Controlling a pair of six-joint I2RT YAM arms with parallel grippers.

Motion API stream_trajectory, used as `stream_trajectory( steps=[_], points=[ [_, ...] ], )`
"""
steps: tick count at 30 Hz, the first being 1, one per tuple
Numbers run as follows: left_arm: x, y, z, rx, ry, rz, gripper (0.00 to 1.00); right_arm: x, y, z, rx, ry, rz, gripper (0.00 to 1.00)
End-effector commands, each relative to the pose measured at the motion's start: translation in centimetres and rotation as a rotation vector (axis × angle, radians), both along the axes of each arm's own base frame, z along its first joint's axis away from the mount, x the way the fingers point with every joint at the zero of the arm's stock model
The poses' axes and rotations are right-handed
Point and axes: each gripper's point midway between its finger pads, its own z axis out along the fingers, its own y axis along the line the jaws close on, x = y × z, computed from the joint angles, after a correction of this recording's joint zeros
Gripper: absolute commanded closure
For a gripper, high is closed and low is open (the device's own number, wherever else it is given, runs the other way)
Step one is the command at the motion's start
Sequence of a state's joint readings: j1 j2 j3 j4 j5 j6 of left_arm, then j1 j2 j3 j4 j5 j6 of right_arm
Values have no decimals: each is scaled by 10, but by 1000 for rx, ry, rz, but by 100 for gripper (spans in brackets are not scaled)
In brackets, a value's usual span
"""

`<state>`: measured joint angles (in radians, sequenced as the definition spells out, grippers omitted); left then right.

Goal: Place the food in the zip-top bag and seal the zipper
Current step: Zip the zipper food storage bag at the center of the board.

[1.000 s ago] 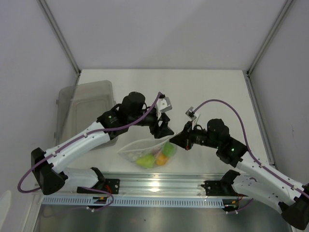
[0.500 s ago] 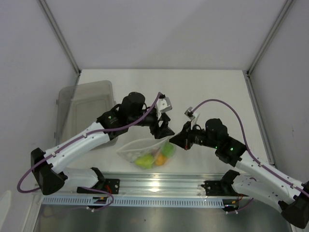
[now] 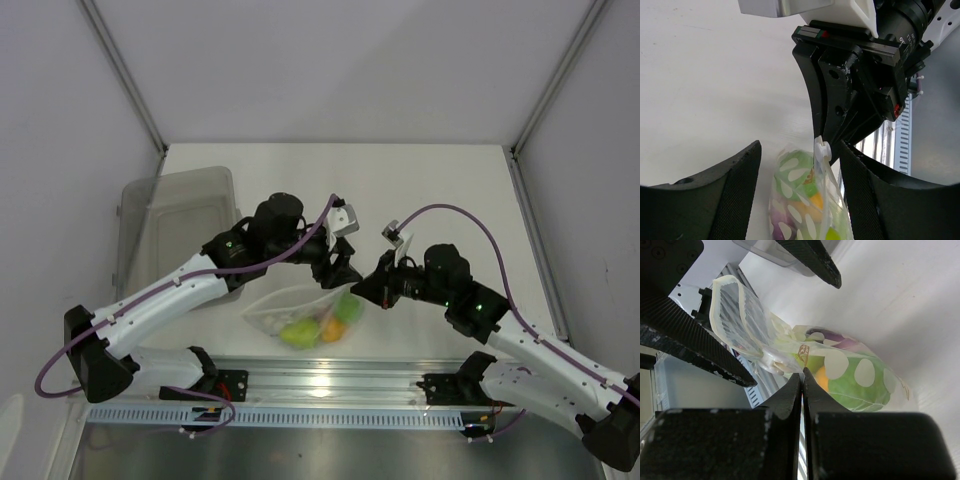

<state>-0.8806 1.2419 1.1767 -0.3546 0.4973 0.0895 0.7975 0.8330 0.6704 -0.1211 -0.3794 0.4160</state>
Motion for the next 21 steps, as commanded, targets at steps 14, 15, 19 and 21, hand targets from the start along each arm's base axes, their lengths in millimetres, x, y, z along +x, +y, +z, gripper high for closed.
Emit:
stream_trajectory(
  steps=[14,15,19,21],
  points=[
    [2,-6,-3,28,-22,2,51,4,4,28,50,-43,-13,100],
    [3,-6,-3,30,-23,3,52,4,3,28,51,-44,-14,100],
    [2,-5,-4,34,-20,1,68,4,3,30,59,-48,-15,100],
    [2,-4,-5,40,-22,5,80,4,2,32,63,-52,-16,100]
  ],
)
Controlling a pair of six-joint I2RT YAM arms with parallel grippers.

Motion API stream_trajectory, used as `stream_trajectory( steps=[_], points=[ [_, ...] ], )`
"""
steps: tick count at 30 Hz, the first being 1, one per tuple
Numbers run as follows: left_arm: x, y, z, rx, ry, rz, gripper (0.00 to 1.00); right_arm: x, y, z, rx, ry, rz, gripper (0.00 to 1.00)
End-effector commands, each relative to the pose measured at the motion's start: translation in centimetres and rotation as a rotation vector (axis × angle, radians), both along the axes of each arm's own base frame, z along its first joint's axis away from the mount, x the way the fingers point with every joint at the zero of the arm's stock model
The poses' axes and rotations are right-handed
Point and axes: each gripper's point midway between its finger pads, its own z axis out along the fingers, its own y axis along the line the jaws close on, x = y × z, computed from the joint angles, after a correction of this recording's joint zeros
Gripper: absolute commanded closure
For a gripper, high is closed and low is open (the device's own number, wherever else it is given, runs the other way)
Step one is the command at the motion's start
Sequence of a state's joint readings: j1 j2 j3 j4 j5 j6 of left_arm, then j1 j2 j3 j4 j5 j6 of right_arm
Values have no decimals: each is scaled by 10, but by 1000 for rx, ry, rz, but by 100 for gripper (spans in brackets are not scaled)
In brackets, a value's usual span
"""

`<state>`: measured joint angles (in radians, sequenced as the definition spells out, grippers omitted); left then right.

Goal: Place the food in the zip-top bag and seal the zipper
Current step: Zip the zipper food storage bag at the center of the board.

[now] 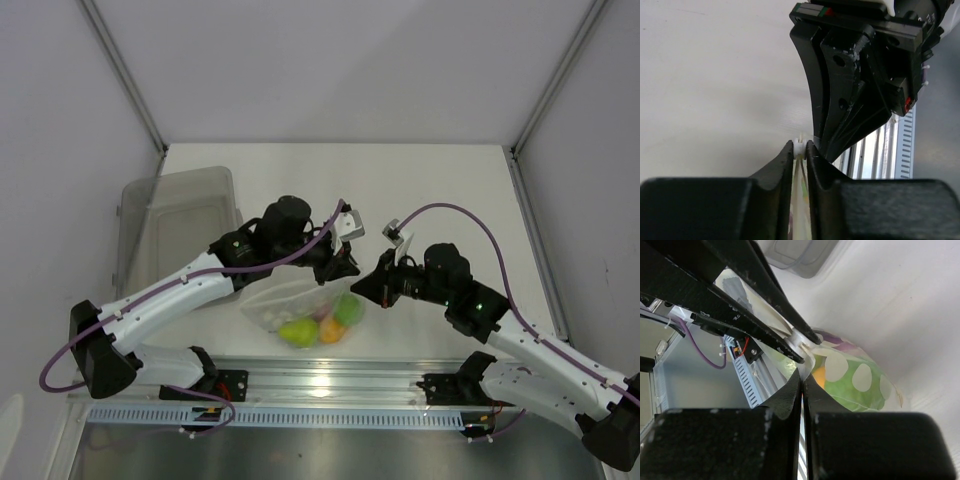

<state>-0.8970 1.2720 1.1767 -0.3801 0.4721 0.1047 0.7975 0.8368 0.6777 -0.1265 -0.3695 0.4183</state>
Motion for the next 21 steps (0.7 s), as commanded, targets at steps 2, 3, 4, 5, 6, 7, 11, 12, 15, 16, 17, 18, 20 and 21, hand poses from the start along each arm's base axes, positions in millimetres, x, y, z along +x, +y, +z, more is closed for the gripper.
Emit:
stream_trajectory(
  steps=[2,3,4,5,6,7,11,12,15,16,17,18,20,21],
  points=[
    [3,0,11,-11,-37,11,92,1,0,30,55,-50,-15,100],
    [2,1,12,-12,-37,13,94,1,-2,31,52,-51,-20,100],
    [1,2,10,-3,-31,11,96,0,-4,30,44,-51,-24,100],
    [1,2,12,-4,-30,12,99,-1,-5,32,47,-54,-27,100],
    [1,2,12,-5,-30,10,99,-1,-8,36,58,-67,-34,100],
    [-1,3,11,-1,-26,7,99,-2,-9,38,62,-72,-36,100],
    [-3,2,11,-12,-18,-2,99,0,-12,35,45,-56,-56,100],
    [-5,2,8,-11,-15,-9,99,0,-12,33,40,-50,-61,100],
    [-6,1,2,3,0,-25,99,2,-13,33,51,-43,-78,100],
    [-7,0,2,5,3,-31,99,3,-14,31,51,-40,-88,100],
    [-7,0,0,14,7,-33,99,3,-15,31,55,-36,-96,100],
    [-7,1,-2,18,6,-29,99,4,-17,34,61,-43,-108,100],
    [-5,2,-3,23,1,-19,99,5,-19,36,69,-47,-125,100],
    [-5,3,-5,27,2,-17,99,7,-21,38,74,-50,-137,100]
  ],
)
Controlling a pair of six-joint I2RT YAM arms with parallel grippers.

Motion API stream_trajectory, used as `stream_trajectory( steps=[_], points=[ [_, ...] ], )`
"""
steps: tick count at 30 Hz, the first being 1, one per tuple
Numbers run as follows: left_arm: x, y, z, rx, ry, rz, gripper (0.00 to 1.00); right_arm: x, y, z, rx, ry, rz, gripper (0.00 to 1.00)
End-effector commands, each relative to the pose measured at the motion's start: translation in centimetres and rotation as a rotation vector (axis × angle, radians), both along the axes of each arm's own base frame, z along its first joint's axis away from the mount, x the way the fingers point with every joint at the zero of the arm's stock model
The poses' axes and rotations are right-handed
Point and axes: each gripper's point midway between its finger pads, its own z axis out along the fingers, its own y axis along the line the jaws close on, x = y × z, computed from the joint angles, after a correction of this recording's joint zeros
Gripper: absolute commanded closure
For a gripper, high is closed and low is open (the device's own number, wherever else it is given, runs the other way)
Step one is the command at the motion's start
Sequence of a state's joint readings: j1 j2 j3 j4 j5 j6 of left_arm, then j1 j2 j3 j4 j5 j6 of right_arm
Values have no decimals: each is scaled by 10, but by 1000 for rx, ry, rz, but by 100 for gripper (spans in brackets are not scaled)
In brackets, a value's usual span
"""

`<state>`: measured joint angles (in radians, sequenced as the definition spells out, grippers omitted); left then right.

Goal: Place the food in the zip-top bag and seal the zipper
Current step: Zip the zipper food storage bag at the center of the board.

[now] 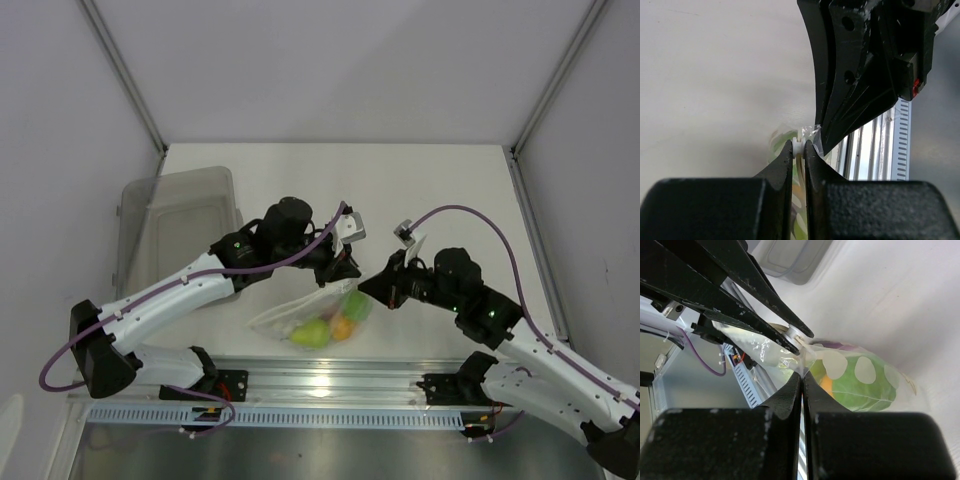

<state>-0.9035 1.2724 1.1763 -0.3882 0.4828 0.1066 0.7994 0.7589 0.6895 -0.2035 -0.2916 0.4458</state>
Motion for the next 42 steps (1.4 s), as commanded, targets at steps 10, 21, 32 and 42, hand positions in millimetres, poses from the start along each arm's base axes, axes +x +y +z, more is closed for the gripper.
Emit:
stream_trajectory(
  steps=[10,21,32,42],
  points=[
    [-1,7,1,16,-23,-7,99,15,-26,37,90,-52,-162,100],
    [-6,6,21,-32,-19,-39,99,9,-23,35,79,-42,-117,100],
    [-9,-1,29,16,-19,-162,99,5,-27,46,-56,-30,-61,51],
    [-22,7,23,8,47,-253,99,-1,-31,48,-110,-49,2,23]
  ],
)
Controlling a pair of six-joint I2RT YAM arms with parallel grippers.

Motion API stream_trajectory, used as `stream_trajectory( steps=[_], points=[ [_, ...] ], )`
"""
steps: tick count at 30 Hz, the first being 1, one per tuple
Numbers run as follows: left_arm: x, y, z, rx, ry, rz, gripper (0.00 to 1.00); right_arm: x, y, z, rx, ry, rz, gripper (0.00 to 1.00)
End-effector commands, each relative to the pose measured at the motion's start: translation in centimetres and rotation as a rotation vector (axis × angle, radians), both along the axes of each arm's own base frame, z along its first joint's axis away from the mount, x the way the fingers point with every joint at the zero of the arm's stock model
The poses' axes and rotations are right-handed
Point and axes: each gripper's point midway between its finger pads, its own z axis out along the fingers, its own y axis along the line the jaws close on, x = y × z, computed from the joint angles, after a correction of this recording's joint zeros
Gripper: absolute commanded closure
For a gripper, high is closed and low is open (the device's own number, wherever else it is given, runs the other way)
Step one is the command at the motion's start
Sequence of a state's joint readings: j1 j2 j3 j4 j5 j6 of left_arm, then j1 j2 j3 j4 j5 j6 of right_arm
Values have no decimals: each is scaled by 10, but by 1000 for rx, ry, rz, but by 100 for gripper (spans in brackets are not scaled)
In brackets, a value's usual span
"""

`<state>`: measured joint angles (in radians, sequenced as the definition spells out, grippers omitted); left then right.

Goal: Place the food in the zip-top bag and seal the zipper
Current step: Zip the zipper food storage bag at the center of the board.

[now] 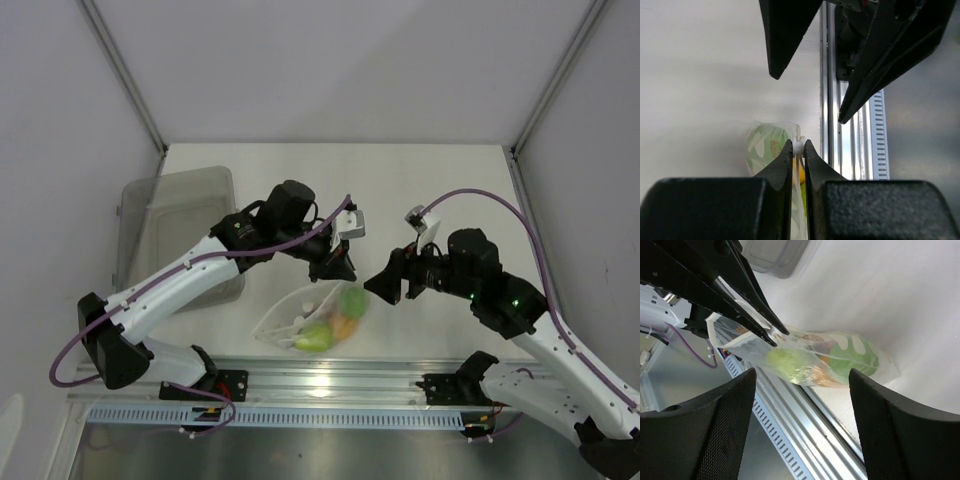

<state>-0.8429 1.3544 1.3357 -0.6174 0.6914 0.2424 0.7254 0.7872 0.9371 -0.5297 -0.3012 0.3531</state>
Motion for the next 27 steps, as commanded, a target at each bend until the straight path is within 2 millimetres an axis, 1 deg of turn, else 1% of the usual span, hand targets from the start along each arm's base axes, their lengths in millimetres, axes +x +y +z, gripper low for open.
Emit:
stream_trajectory(
  steps=[1,3,4,6,7,9,11,14,17,21,25,27],
  points=[
    [-10,-1,14,-45,-4,-78,99,-5,-3,15,1,-61,57,23],
    [-14,0,11,-47,14,-95,99,-7,-1,16,6,-64,92,23],
    [-15,0,11,-48,18,-100,99,-4,-4,16,0,-72,91,24],
    [-18,2,9,-43,31,-111,99,-6,-2,18,12,-71,133,27],
    [-19,4,9,-41,32,-110,99,-4,-3,19,16,-80,139,29],
    [-20,7,7,-38,31,-112,99,-10,0,17,28,-59,196,31],
    [-21,10,6,-39,34,-111,99,-9,0,16,20,-57,215,31],
    [-23,13,6,-45,37,-118,99,-15,6,13,29,-46,279,33],
    [-24,14,9,-51,41,-121,99,-19,9,19,49,-82,326,33],
    [-25,12,13,-59,49,-127,99,-24,13,25,75,-111,378,39],
    [-24,9,17,-68,57,-130,99,-23,14,23,58,-116,402,49],
    [-24,8,19,-71,61,-132,99,-22,15,21,52,-119,412,49]
  ],
)
